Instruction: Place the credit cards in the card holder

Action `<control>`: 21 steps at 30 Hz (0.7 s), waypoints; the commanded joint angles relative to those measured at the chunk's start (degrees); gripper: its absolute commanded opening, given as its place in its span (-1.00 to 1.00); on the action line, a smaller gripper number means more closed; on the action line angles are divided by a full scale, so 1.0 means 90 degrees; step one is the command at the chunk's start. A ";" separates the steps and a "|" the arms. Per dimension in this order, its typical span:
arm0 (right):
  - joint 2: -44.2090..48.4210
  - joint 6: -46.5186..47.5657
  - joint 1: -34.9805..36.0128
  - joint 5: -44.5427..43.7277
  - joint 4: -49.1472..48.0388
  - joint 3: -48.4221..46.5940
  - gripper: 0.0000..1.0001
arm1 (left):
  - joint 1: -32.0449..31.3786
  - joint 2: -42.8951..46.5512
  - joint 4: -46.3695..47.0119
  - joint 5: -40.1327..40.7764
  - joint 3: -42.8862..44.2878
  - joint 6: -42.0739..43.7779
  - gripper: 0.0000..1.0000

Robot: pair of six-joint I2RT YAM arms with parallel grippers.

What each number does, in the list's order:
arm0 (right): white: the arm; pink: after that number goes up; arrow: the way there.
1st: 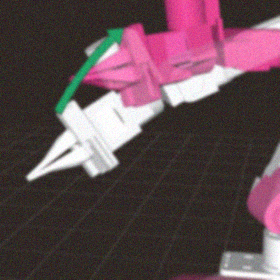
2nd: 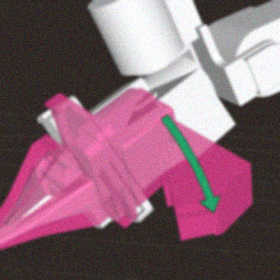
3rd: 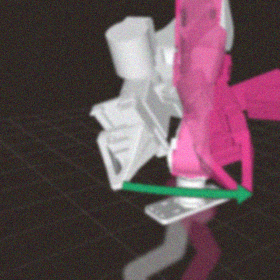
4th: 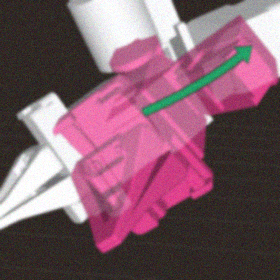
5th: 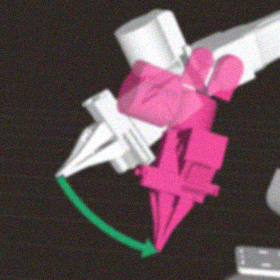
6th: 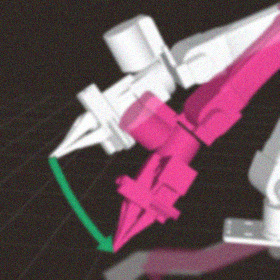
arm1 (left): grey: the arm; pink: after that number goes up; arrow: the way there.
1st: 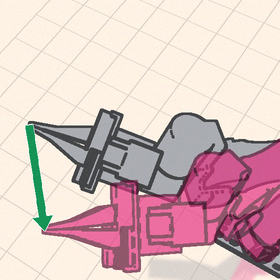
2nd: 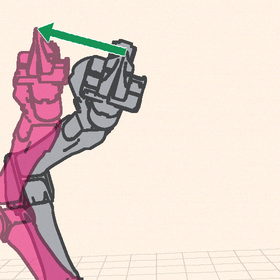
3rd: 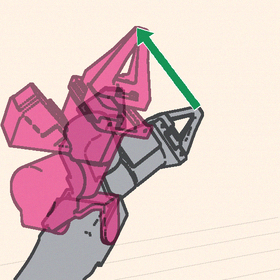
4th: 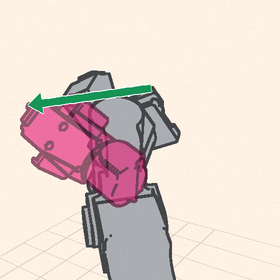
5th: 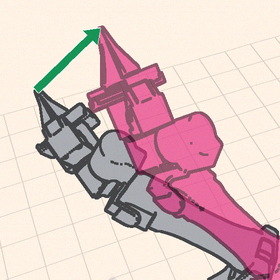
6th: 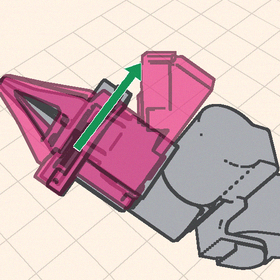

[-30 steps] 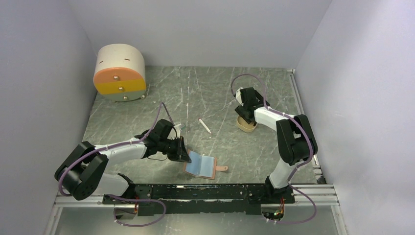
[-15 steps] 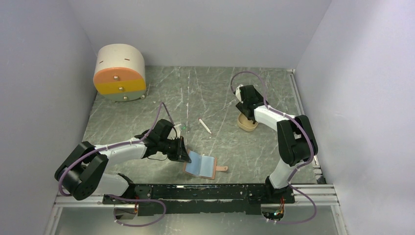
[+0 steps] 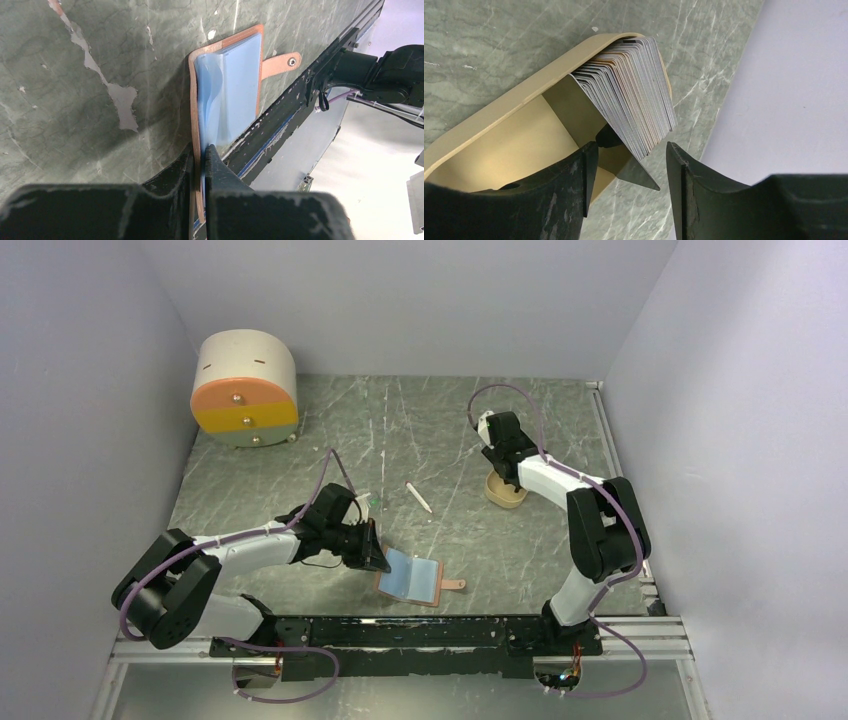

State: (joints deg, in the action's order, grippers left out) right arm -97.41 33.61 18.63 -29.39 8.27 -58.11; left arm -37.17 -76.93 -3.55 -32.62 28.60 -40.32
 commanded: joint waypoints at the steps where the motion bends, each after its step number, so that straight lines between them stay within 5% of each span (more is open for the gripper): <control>1: 0.0206 -0.0088 0.0084 -0.0011 -0.0106 -0.0139 0.09 | 0.0028 0.0098 0.0086 -0.0107 0.0094 -0.0024 -0.82; 21: 0.0221 -0.0228 0.0327 -0.0067 0.0270 -0.0292 -0.38 | 0.0031 0.0121 0.0108 -0.0116 0.0026 -0.0020 -0.82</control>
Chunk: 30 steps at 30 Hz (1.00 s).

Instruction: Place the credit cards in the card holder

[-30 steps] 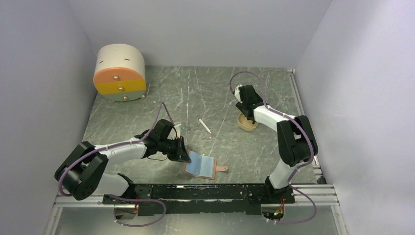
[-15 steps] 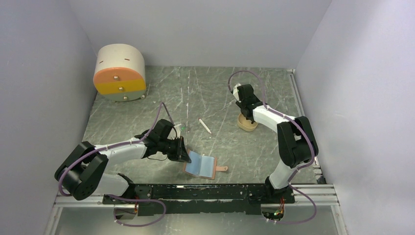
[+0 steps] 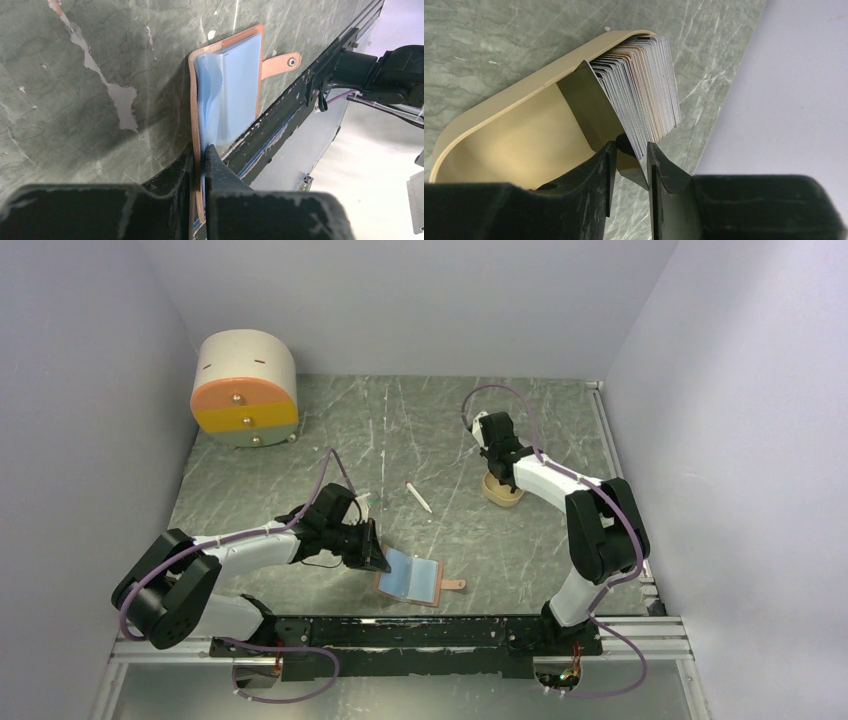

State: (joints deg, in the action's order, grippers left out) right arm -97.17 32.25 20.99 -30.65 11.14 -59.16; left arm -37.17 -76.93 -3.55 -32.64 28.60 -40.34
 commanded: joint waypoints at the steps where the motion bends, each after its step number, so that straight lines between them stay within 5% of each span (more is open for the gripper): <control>1: 0.0191 -0.0091 0.0068 0.0072 -0.0035 -0.0175 -0.39 | 0.0033 0.0125 0.0110 -0.0115 0.0021 -0.0022 -0.82; 6: 0.0252 -0.0215 0.0128 0.0218 0.0110 -0.0145 -0.43 | 0.0028 0.0100 0.0218 -0.0153 -0.0020 -0.0075 -0.82; 21: 0.0633 -0.1194 0.0610 0.0637 0.1212 -0.0217 -1.00 | 0.0009 0.0042 0.0416 -0.0045 -0.0084 -0.0256 -0.82; 30: 0.0883 -0.2616 0.0920 0.0517 0.2363 -0.0790 -1.00 | 0.0009 0.0188 0.1737 0.0012 -0.0590 -0.1180 -0.82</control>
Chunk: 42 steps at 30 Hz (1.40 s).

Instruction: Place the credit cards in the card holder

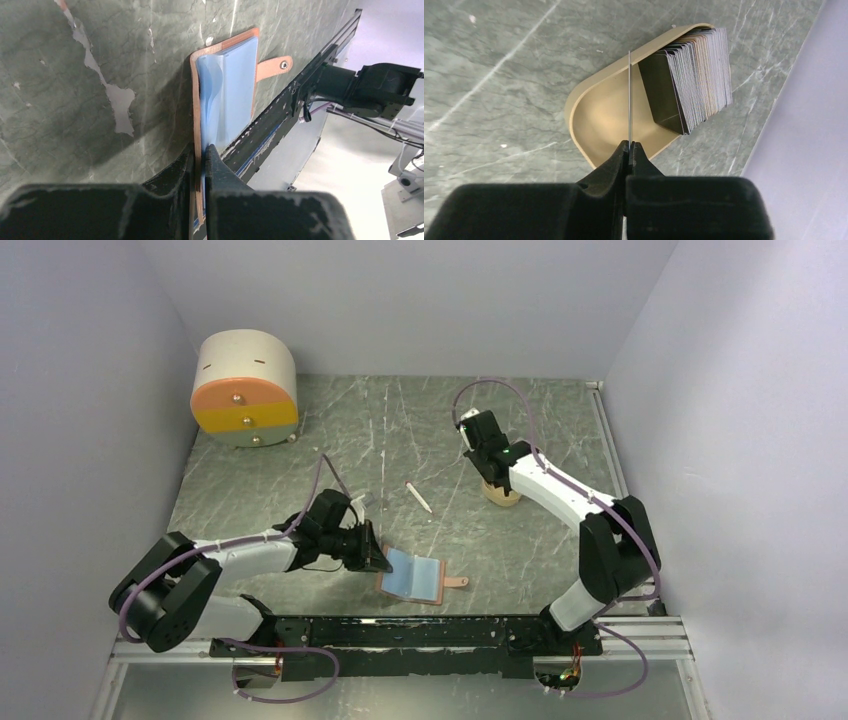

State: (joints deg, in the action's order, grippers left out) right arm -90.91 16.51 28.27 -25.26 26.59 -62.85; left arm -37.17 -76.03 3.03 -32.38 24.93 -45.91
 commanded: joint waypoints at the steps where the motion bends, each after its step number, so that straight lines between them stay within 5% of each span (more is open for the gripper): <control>1: 0.0230 -0.1022 0.0140 -0.0096 0.0728 -0.0412 -1.00 | 0.0009 0.0066 0.1190 -0.0024 -0.0222 -0.0712 -0.82; 9: 0.1073 -0.2730 0.0228 0.0966 0.0813 -0.0450 -1.00 | 0.0013 -0.0204 0.1903 0.0293 -0.0154 -0.1206 -0.82; 23: 0.2977 -0.5660 0.0384 0.3784 -0.1771 0.2044 -1.00 | 0.0034 -0.0647 0.2440 0.0762 -0.0328 -0.1483 -0.82; 33: 0.3415 -0.7453 0.1460 0.3756 -0.3747 0.4070 -1.00 | 0.0028 -0.0412 0.1942 0.1016 -0.0587 -0.1132 -0.58; 42: 0.3084 -0.7817 0.1931 0.3566 -0.4643 0.4738 -1.00 | 0.0034 -0.0235 0.1687 0.1112 -0.0747 -0.0913 -0.49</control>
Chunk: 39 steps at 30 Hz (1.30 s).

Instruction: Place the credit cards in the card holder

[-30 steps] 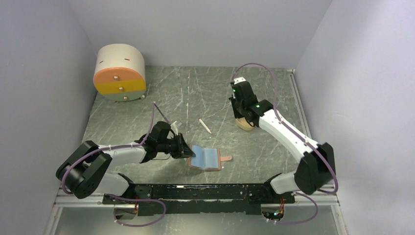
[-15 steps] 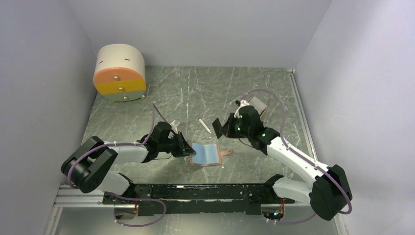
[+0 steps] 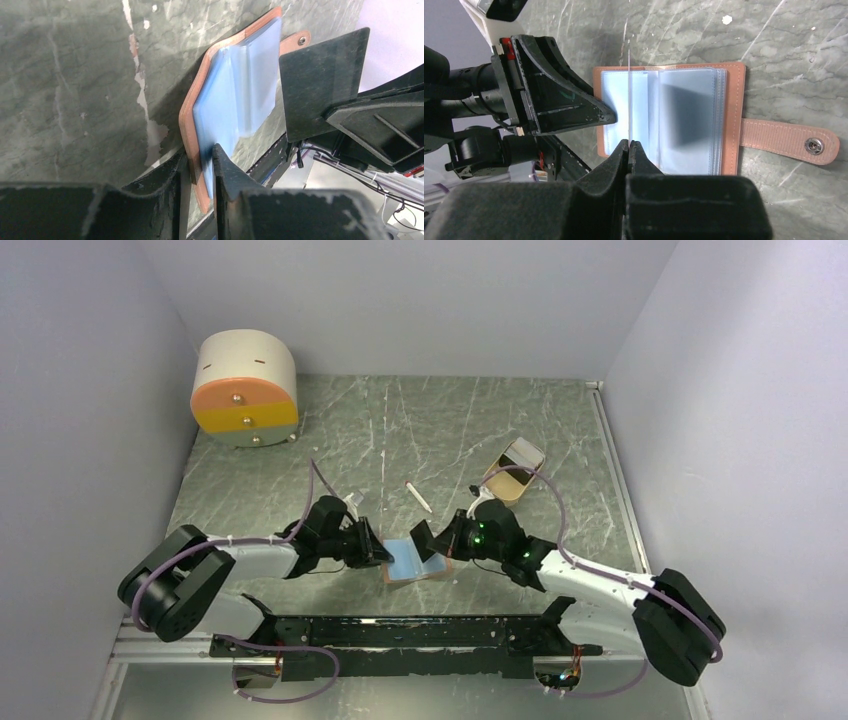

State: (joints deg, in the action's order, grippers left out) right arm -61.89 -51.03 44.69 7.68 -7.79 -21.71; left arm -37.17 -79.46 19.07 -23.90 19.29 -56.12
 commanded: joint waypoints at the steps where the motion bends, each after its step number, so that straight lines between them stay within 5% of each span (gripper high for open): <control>1: -0.0200 -0.0303 0.0120 -0.0081 -0.0902 0.0205 -1.00 | 0.0029 0.0156 -0.0113 0.0166 -0.0115 0.0236 -0.49; 18: -0.1419 -0.0091 0.0179 0.0170 -0.2353 0.0825 -0.82 | 0.0028 0.0044 0.0004 0.0080 -0.0206 0.0299 -0.52; 31: -0.1104 0.0703 0.0222 -0.0111 -0.0893 0.0509 -0.23 | 0.0029 -0.0111 -0.0087 0.0068 -0.0019 0.0391 -0.58; 39: -0.1515 0.0873 0.0225 0.0253 -0.1230 0.0374 -0.53 | 0.0036 0.0139 -0.0197 0.0130 -0.0032 0.0332 -0.59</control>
State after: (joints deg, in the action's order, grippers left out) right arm -72.31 -45.39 46.37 8.34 -18.76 -16.49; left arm -37.17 -79.68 18.39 -23.55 18.17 -54.22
